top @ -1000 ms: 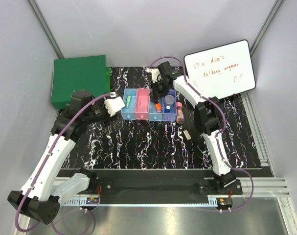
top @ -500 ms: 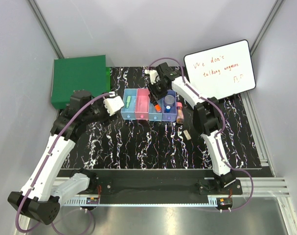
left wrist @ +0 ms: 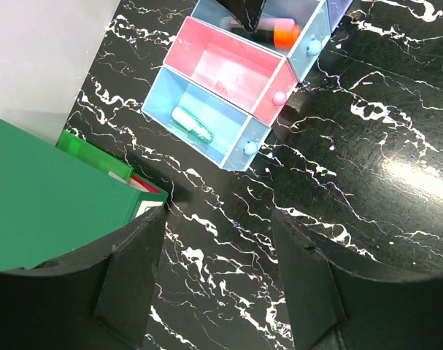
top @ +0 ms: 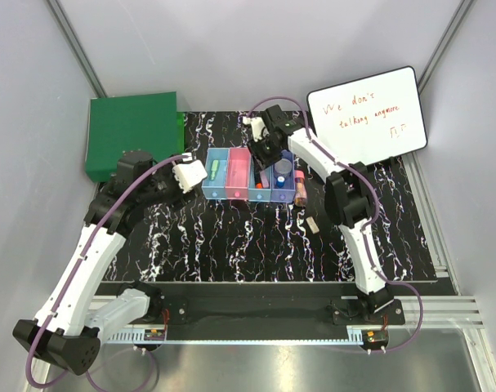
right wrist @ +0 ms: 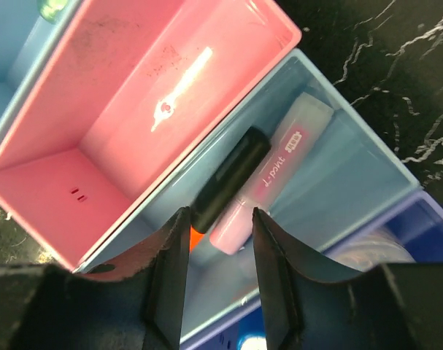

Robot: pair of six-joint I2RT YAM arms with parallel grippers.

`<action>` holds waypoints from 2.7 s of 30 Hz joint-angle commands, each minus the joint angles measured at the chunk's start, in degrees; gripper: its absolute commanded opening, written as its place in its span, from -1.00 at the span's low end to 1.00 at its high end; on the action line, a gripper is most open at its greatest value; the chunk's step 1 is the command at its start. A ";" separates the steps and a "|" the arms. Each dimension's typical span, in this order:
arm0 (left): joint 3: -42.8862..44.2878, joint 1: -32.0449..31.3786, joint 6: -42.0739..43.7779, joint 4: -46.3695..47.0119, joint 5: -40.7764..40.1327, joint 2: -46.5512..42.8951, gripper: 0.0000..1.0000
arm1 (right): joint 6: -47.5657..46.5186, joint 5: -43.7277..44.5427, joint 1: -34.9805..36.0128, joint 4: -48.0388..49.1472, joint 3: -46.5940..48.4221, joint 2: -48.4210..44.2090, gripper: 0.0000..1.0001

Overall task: Sort the stationery into containers
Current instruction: Place the pen in the storage box, then pick up the stationery from the center of the board.

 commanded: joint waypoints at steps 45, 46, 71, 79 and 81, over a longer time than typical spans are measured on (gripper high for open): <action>-2.42 -0.70 3.40 4.34 8.20 1.55 0.39 | -14.32 9.61 -3.44 7.47 -67.32 -50.18 -0.01; -2.42 -0.79 3.40 4.34 8.38 1.55 0.39 | -14.32 9.18 -3.53 7.82 -67.93 -50.09 -0.01; 2.50 -0.79 4.54 5.66 10.57 5.95 0.39 | -10.99 7.42 -6.78 16.96 -71.62 -41.83 0.01; 2.94 -0.79 4.80 6.01 10.31 6.30 0.39 | -10.81 6.89 -6.78 17.14 -72.33 -42.71 -0.50; 3.11 -0.79 4.89 6.01 10.31 6.30 0.39 | -10.90 6.97 -6.78 17.14 -72.50 -42.80 -0.70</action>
